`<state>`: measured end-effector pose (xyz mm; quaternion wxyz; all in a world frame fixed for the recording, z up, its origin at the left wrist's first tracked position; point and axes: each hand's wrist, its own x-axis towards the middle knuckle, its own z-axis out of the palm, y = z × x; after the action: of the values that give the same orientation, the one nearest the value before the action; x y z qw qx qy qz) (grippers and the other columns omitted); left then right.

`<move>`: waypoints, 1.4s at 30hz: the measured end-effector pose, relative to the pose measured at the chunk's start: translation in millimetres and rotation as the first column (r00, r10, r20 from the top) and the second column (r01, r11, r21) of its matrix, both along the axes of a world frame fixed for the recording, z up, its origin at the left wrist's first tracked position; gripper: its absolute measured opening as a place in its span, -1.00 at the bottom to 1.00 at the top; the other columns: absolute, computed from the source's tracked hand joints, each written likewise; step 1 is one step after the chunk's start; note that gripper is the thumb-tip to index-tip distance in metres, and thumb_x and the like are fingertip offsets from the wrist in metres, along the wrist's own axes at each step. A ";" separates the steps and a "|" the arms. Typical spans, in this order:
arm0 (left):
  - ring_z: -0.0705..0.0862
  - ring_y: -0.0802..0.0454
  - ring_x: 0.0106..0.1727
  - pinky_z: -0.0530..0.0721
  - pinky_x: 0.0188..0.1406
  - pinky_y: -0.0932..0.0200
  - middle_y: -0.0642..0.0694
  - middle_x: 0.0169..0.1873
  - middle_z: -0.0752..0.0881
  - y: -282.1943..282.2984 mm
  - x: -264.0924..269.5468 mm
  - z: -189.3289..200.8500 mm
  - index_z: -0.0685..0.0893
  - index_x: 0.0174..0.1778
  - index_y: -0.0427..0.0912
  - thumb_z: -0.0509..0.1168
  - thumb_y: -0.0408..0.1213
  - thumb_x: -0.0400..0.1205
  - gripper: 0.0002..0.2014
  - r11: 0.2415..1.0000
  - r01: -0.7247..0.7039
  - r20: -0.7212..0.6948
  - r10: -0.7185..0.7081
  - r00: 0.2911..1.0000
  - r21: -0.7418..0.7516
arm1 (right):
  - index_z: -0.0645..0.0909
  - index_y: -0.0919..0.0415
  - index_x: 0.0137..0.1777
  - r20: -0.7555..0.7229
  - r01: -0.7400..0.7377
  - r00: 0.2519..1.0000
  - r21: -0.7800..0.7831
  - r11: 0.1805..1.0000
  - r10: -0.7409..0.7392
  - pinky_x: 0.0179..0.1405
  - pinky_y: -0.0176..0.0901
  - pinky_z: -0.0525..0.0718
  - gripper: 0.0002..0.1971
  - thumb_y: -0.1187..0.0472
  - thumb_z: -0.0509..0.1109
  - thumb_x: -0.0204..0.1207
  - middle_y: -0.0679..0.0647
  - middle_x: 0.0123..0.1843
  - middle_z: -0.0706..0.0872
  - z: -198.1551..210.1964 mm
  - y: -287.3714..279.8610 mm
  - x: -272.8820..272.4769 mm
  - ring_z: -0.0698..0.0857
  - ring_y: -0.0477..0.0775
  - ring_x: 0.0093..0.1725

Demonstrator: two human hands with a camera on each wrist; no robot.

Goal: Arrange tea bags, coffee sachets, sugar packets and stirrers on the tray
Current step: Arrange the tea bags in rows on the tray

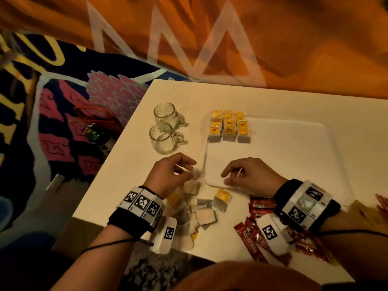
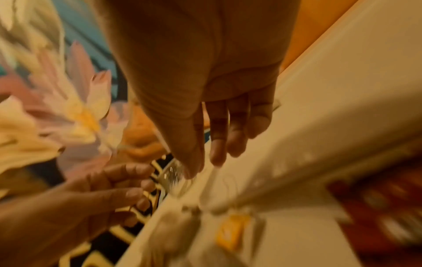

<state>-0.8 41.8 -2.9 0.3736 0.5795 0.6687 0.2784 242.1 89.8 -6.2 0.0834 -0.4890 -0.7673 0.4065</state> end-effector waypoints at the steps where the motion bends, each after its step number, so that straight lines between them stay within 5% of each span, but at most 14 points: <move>1: 0.69 0.29 -0.27 0.54 -0.28 0.54 0.11 -0.18 0.79 -7.9 1.7 -1.6 0.75 -0.02 0.05 0.51 -0.33 0.45 -0.75 0.999 0.041 -0.025 -0.041 0.999 -0.034 | 0.76 -0.10 -0.02 0.053 -0.051 0.997 0.014 0.999 0.050 -0.19 -0.28 0.57 -0.87 0.05 0.54 0.43 -0.12 -0.23 0.75 -3.3 -4.9 -2.5 0.63 -0.26 -0.29; 3: 0.64 0.41 -0.30 0.48 -0.30 0.62 0.10 -0.15 0.79 -24.3 4.5 -6.5 0.76 0.01 0.03 0.52 -0.32 0.43 -0.73 0.990 0.111 -0.080 -0.119 0.990 -0.092 | 0.72 -0.19 0.07 0.176 -0.146 0.975 0.037 0.989 0.138 -0.12 -0.14 0.62 -0.78 -0.01 0.50 0.42 -0.14 -0.18 0.74 -7.4 -14.7 -7.5 0.67 -0.17 -0.17; 8: 0.63 0.48 -0.23 0.47 -0.23 0.64 0.21 -0.16 0.71 -50.9 13.4 -17.8 0.74 0.04 0.07 0.54 -0.10 0.43 -0.72 0.985 0.120 -0.171 -0.140 0.975 -0.121 | 0.57 -0.23 0.27 0.425 -0.339 0.864 0.094 0.936 0.270 -0.13 -0.14 0.47 -0.63 -0.10 0.41 0.46 -0.13 0.13 0.73 -11.8 -24.8 -12.5 0.67 0.05 0.15; 12: 0.64 0.15 0.00 0.67 0.06 0.07 0.16 0.05 0.63 -57.7 27.5 -28.7 0.65 0.12 0.24 0.51 0.18 0.32 -0.55 0.968 0.171 -0.278 -0.217 0.936 -0.182 | 0.52 -0.11 0.12 0.472 -0.342 0.843 0.103 0.934 0.257 -0.24 -0.11 0.40 -0.70 -0.07 0.44 0.41 -0.02 -0.02 0.70 -15.6 -27.3 -10.8 0.66 0.12 0.00; 18: 0.50 0.06 0.33 0.56 0.12 0.11 0.11 0.30 0.47 -53.1 44.6 -35.9 0.44 0.43 0.22 0.49 0.08 0.38 -0.32 0.948 0.214 -0.454 -0.303 0.838 -0.237 | 0.50 -0.08 -0.05 0.426 -0.244 0.883 0.057 0.968 0.197 -0.39 -0.17 0.36 -0.65 -0.10 0.56 0.29 -0.15 -0.25 0.53 -18.8 -30.7 4.1 0.56 0.00 -0.17; 23: 0.54 0.01 0.26 0.55 0.07 0.11 0.03 0.19 0.57 -42.8 48.9 -36.3 0.54 0.31 0.08 0.52 0.06 0.35 -0.40 0.931 0.211 -0.480 -0.337 0.810 -0.298 | 0.53 -0.11 -0.19 0.369 -0.208 0.912 0.047 0.977 0.177 -0.34 -0.21 0.37 -0.73 -0.10 0.57 0.28 -0.19 -0.18 0.52 -20.5 -32.3 13.5 0.54 -0.08 -0.12; 27: 0.61 -0.13 0.12 0.50 -0.07 0.09 -0.12 0.01 0.68 -36.2 51.5 -38.6 0.65 0.03 -0.09 0.43 0.09 0.45 -0.62 0.905 0.302 -0.580 -0.424 0.696 -0.300 | 0.56 -0.10 -0.24 0.247 -0.125 0.962 0.025 0.992 0.115 -0.25 -0.23 0.47 -0.79 -0.03 0.57 0.30 -0.15 -0.13 0.61 -15.6 -32.9 18.2 0.59 -0.08 -0.10; 30: 0.53 -0.14 0.19 0.46 0.04 0.07 -0.10 0.12 0.62 -35.5 53.0 -38.1 0.64 0.16 -0.06 0.34 0.16 0.52 -0.57 0.893 0.357 -0.615 -0.448 0.650 -0.273 | 0.64 0.01 -0.20 0.107 -0.036 0.993 -0.034 0.999 0.039 -0.35 -0.28 0.47 -0.77 -0.06 0.58 0.33 -0.14 -0.31 0.65 -8.5 -32.9 23.5 0.59 -0.17 -0.30; 33: 0.57 -0.13 0.15 0.48 0.05 0.08 -0.11 0.07 0.65 -35.8 51.2 -31.7 0.62 0.10 -0.10 0.32 0.18 0.51 -0.56 0.921 0.344 -0.506 -0.388 0.770 -0.183 | 0.71 0.00 -0.17 0.025 0.031 0.999 -0.078 0.996 -0.029 -0.30 -0.31 0.52 -0.81 -0.01 0.61 0.32 -0.13 -0.30 0.68 -3.1 -29.4 29.6 0.60 -0.20 -0.32; 36: 0.66 -0.04 -0.04 0.54 -0.07 0.11 -0.06 -0.14 0.71 -34.8 47.6 -21.0 0.56 -0.10 -0.06 0.37 -0.01 0.56 -0.78 0.962 0.269 -0.217 -0.274 0.937 -0.051 | 0.78 0.04 -0.12 -0.084 0.074 0.992 -0.170 0.983 -0.089 -0.28 -0.27 0.64 -0.90 0.13 0.60 0.39 -0.06 -0.27 0.75 5.3 -25.0 35.0 0.70 -0.14 -0.32; 42: 0.71 0.08 -0.19 0.65 -0.01 0.03 0.05 -0.28 0.77 -20.1 48.7 -8.4 0.68 -0.03 0.01 0.40 0.10 0.46 -0.71 0.981 0.192 0.234 -0.193 0.953 0.026 | 0.76 0.25 0.14 -0.295 0.007 0.950 -0.303 0.953 -0.100 -0.13 -0.15 0.80 -0.80 0.38 0.42 0.55 0.28 -0.14 0.82 33.7 -18.5 35.0 0.77 -0.03 -0.28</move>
<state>47.8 21.7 -11.3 0.4748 0.6052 0.5596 0.3085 277.1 71.3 27.4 0.1378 -0.4478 -0.6611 0.5861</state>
